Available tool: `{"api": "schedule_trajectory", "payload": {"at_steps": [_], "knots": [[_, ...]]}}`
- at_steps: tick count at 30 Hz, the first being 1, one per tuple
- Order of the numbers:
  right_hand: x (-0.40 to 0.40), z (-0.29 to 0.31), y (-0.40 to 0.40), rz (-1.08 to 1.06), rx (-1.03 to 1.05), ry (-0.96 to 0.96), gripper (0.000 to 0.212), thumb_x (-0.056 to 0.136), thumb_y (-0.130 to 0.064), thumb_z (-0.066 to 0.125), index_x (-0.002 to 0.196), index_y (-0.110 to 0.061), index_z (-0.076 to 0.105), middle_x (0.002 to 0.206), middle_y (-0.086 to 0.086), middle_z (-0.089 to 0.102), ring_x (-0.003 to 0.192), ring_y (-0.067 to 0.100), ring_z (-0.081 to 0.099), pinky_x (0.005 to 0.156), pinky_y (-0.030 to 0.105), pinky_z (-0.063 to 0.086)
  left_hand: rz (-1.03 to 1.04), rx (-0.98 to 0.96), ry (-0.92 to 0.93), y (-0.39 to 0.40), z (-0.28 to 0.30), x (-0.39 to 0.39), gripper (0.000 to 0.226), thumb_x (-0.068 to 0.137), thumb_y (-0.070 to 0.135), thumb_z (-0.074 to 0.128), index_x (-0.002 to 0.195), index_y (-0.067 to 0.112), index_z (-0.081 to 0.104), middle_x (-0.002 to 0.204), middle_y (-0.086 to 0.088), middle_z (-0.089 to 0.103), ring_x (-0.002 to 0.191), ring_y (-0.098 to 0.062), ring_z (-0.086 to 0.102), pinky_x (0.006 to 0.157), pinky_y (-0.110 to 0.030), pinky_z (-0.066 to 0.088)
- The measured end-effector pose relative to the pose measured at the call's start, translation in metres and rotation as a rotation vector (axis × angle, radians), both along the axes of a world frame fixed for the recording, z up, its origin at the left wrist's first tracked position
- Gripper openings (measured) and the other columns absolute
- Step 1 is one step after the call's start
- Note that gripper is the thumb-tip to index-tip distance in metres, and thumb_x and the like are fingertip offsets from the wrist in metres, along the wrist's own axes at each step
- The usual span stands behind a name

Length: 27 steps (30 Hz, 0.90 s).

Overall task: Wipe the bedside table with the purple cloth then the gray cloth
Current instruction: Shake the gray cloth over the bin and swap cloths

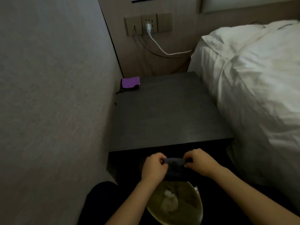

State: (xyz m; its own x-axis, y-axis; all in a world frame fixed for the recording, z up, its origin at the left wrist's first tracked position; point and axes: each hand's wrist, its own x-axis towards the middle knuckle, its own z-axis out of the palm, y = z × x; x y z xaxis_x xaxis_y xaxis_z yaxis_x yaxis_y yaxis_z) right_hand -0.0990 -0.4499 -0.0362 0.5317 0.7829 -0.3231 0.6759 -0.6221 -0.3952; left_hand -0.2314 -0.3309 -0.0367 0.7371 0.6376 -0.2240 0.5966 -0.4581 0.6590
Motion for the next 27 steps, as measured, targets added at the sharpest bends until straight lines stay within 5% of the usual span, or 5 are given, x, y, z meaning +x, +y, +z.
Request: {"api": "schedule_trajectory", "payload": {"at_steps": [8,13,16,22,27], "knots": [[0.038,0.07,0.017,-0.075,0.455,0.453,0.015,0.073,-0.006,0.077,0.074,-0.021,0.071,0.056,-0.014,0.066,0.055,-0.013,0.057,0.06,0.004,0.043,0.067,-0.455,-0.417,0.05,0.071,0.026,0.023,0.083,-0.004,0.064,0.075,0.018,0.063,0.063,0.008,0.062,0.057,0.005,0.057,0.061,-0.01,0.046],[0.069,0.088,0.061,-0.304,0.922,1.167,0.054,0.04,-0.034,0.092,0.086,-0.01,0.076,0.085,0.006,0.076,0.079,0.013,0.072,0.069,0.023,0.058,0.216,-0.717,-0.704,0.098,0.107,0.069,0.018,0.088,-0.002,0.057,0.086,0.014,0.064,0.078,0.0,0.068,0.073,-0.009,0.064,0.066,-0.02,0.054],[0.081,0.097,0.097,-0.346,0.822,1.259,0.036,0.071,-0.024,0.075,0.103,-0.008,0.068,0.102,0.012,0.072,0.091,0.025,0.07,0.079,0.036,0.058,0.322,-0.825,-0.748,0.131,0.113,0.101,0.013,0.09,0.004,0.057,0.092,0.015,0.064,0.089,-0.003,0.068,0.083,-0.016,0.065,0.066,-0.027,0.052],[0.128,0.108,0.172,-0.519,0.787,1.054,0.022,0.094,-0.006,0.046,0.11,0.0,0.06,0.092,0.013,0.067,0.083,0.025,0.064,0.077,0.036,0.052,0.443,-0.524,-0.632,0.215,0.096,0.171,0.014,0.096,0.01,0.051,0.093,0.014,0.064,0.1,-0.007,0.067,0.098,-0.024,0.064,0.086,-0.038,0.052],[0.175,0.105,0.204,-0.575,0.773,1.011,0.02,0.096,-0.01,0.046,0.106,-0.004,0.062,0.092,0.012,0.067,0.079,0.023,0.065,0.07,0.031,0.053,0.308,0.192,-0.316,0.281,0.068,0.201,0.036,0.095,0.007,0.044,0.128,0.009,0.059,0.129,-0.014,0.061,0.119,-0.029,0.056,0.098,-0.031,0.043]]}}
